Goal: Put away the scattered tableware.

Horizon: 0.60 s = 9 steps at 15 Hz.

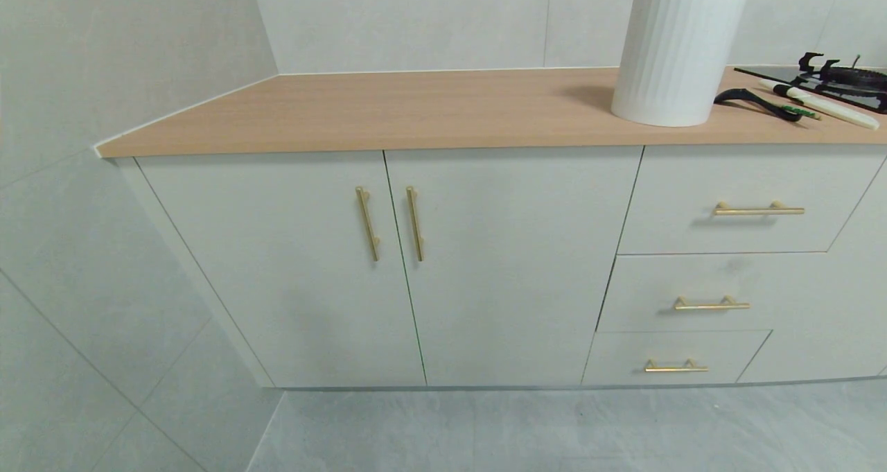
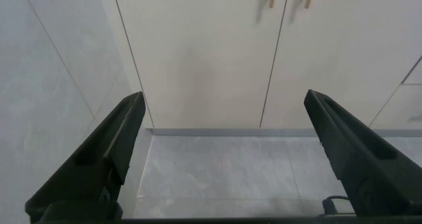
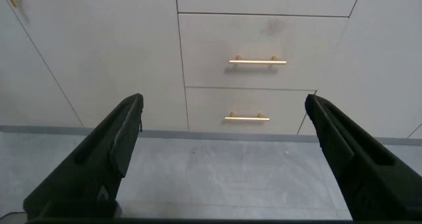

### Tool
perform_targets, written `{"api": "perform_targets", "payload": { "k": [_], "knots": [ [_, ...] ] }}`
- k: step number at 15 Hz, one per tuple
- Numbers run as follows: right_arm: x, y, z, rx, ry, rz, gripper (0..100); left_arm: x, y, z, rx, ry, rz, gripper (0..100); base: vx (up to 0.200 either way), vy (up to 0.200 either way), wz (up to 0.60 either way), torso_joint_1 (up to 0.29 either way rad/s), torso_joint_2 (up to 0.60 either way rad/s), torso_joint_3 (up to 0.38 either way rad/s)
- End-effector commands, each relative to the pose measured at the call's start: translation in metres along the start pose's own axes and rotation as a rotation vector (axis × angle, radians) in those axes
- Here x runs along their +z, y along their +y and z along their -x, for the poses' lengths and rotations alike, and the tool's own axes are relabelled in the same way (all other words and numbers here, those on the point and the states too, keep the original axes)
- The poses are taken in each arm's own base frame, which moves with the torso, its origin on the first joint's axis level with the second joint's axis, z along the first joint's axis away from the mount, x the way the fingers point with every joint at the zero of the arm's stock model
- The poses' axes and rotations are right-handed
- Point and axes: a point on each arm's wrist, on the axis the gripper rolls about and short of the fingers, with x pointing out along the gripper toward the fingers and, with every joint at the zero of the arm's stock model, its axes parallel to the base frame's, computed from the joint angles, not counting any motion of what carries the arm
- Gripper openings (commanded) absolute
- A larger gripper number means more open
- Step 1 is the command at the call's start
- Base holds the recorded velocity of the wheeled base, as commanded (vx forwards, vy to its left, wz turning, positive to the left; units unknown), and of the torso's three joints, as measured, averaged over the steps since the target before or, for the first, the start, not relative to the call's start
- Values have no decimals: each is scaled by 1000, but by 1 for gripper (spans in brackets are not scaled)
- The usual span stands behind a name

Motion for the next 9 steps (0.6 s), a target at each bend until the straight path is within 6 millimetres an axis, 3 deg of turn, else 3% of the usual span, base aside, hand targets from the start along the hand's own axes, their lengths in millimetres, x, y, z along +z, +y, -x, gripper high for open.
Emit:
{"api": "perform_targets", "payload": {
  "k": [1, 5, 8, 9],
  "knots": [
    [0, 0, 0, 1, 3, 1, 100, 0, 0, 0, 1, 0, 2, 100, 0, 0, 0, 0, 0, 0],
    [0, 0, 0, 4, 1, -1, 100, 0, 0, 0, 1, 1, 2, 100, 0, 0, 0, 0, 0, 0],
    [0, 0, 0, 7, 1, -1, 100, 0, 0, 0, 1, 1, 2, 100, 200, 0, 0, 7, 2, 4],
    [0, 0, 0, 7, 3, -1, 100, 0, 0, 0, 1, 1, 3, 100, 0, 0, 0, 0, 0, 0]
  ]
}}
